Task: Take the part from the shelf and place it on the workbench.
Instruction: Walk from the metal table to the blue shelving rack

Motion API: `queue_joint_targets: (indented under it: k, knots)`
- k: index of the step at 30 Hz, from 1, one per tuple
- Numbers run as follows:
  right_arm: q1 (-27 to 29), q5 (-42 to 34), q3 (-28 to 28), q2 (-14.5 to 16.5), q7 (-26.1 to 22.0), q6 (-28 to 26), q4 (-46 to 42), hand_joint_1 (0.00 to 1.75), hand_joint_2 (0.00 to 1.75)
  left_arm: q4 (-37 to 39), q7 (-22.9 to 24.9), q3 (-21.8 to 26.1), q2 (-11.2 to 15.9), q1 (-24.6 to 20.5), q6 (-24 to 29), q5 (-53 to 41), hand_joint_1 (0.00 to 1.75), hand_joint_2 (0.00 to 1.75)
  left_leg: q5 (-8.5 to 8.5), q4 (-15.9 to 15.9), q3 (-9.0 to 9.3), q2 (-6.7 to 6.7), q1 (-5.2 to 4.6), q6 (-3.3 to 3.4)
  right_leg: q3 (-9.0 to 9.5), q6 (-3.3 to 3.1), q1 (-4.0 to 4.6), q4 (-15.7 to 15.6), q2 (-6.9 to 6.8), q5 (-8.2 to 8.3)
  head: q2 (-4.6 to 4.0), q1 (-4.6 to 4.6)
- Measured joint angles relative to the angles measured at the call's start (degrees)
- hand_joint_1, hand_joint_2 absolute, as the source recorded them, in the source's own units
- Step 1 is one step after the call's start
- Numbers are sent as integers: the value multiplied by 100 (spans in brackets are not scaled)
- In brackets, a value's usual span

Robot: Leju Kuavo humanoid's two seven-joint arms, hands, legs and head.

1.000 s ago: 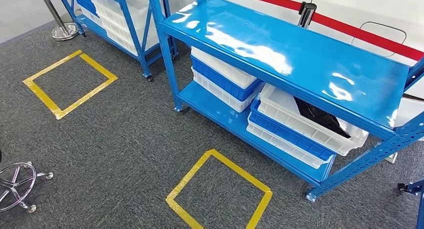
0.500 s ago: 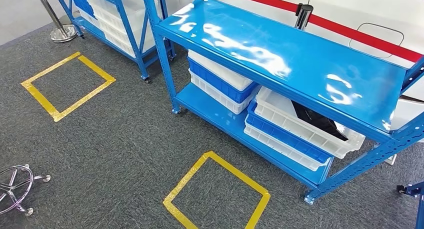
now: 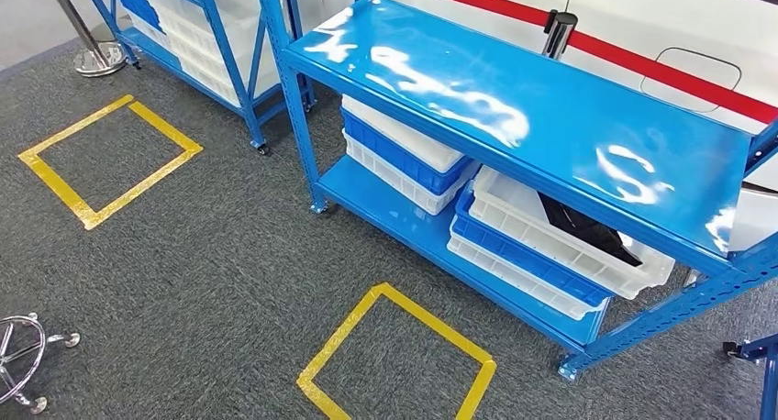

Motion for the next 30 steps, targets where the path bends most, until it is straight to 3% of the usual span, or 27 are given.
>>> queue_joint_targets:
  k: [2,4,5,6,8,10,12,15,17,19,20,21,22,24,25,26,30]
  knots:
    - [1,0,1,4,-9,-4,-2,0,0,0,-5,1,-2,-3,0,8,0,0,-22,-49,75,18,-1,83,-302,-32,-4,588,-10,-222,0,4]
    - [11,0,1,7,-14,-5,-2,0,0,-1,-5,1,1,-5,-1,13,0,0,-81,-50,130,23,-18,135,-806,-49,-4,1364,-10,-441,0,5]
    - [23,0,1,5,-14,-5,-2,0,0,-1,-5,1,0,-3,-2,14,0,0,-115,-49,167,15,-25,141,-976,-24,-4,1554,-10,-435,0,3]
    - [37,0,0,4,-13,-5,-2,0,0,-1,-4,1,-1,0,-4,13,0,0,-152,-48,212,3,-28,138,-1039,22,-4,1527,-10,-327,0,5]
    - [55,0,0,0,-12,-5,-2,0,0,-1,-4,2,-4,5,-7,13,0,0,-235,-47,320,-16,-30,107,-845,119,-5,849,-24,112,0,11]
    - [52,0,0,-4,-13,-7,-2,0,0,-1,-4,3,-6,4,-7,13,0,0,-332,-37,402,-17,-57,49,-607,108,12,198,-50,451,0,20]
    - [41,0,0,-5,-13,-7,-2,0,0,-1,-4,3,-6,-1,-7,13,0,0,-393,-42,431,-11,-70,-13,-541,7,44,41,-56,512,0,21]
    - [40,-1,0,0,-12,-8,-4,0,0,-1,-6,3,-5,-8,-7,14,0,0,-484,56,424,-6,-32,-107,-469,-112,11,-7,-37,488,0,14]
    - [43,-1,1,-1,-12,-12,-4,0,0,0,-5,3,-5,-8,-12,13,0,0,-718,597,162,-7,-3,-164,-391,-190,-21,-34,-35,452,0,1]
    - [34,1,2,-7,-12,-16,-4,0,0,1,-4,2,-6,-1,-20,13,0,0,-962,1363,-320,-7,23,-208,-330,-255,-9,-34,-34,396,0,-7]
    - [32,1,3,-5,-12,-17,-4,0,0,1,-4,2,-6,4,-23,13,0,0,-967,1596,-517,-7,36,-225,-296,-264,-4,-34,-26,368,0,-6]
    - [35,2,4,-4,-12,-17,-4,0,0,1,-4,3,-6,10,-26,13,0,0,-845,1625,-622,-6,50,-238,-249,-264,-3,-34,-17,331,0,-8]
    - [40,3,7,-2,-12,-17,-4,0,0,1,-4,3,-5,13,-28,14,0,0,-624,1446,-620,-6,63,-244,-191,-250,-8,-34,-7,290,0,-8]
    - [44,6,17,2,-12,-16,-4,0,0,1,-5,3,-4,14,-32,15,0,0,-112,732,-400,-7,77,-233,-86,-203,-8,-34,8,196,0,-9]
    - [37,8,26,2,-12,-16,-4,0,0,1,-5,3,-4,10,-33,15,0,0,20,436,-288,-10,71,-215,-61,-170,7,-33,14,151,0,-11]
    - [25,10,37,2,-12,-16,-4,0,0,1,-6,3,-4,6,-33,15,0,0,69,255,-217,-13,57,-192,-53,-135,22,-38,17,114,0,-9]
    - [-2,7,57,3,-12,-16,-6,0,0,1,-6,3,-6,6,-33,15,0,0,26,86,-113,-20,9,-35,-23,-5,29,-18,4,19,0,1]
